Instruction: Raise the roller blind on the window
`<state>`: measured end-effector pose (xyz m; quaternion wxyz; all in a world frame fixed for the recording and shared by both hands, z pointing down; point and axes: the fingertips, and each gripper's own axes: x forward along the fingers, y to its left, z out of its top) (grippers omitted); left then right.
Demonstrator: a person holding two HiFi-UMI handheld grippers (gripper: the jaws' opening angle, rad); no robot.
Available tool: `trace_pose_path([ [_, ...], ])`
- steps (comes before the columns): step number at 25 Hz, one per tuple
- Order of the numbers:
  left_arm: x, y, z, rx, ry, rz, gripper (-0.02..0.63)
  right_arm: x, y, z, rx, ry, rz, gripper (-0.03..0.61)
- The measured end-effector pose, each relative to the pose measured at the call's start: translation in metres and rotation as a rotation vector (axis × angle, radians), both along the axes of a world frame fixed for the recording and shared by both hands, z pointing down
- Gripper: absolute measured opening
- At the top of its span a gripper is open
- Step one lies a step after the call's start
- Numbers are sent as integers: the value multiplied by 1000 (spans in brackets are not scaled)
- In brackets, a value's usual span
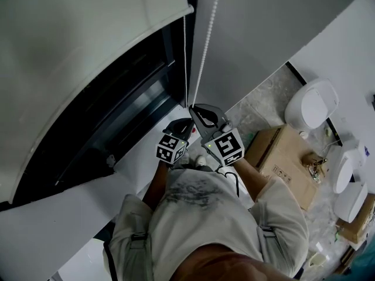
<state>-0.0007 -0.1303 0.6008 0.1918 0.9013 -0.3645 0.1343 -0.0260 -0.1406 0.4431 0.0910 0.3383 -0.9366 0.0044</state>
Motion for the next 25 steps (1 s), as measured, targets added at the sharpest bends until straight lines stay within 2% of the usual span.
trace_pose_path([
  [5,1,6,16,-16,9,5,11,0,2,18,-19,7,-1,9],
  [14,-6,17,-3,35,-8,-6,22,-1,5,15,-7,13,-12,9],
  [19,-23,18,-51,96,43,-33,58,-3,4,16,-3,12,-15,9],
  [25,-38,10,-156,233,205,-42,104,-3,3,15,-2,16,-17,9],
])
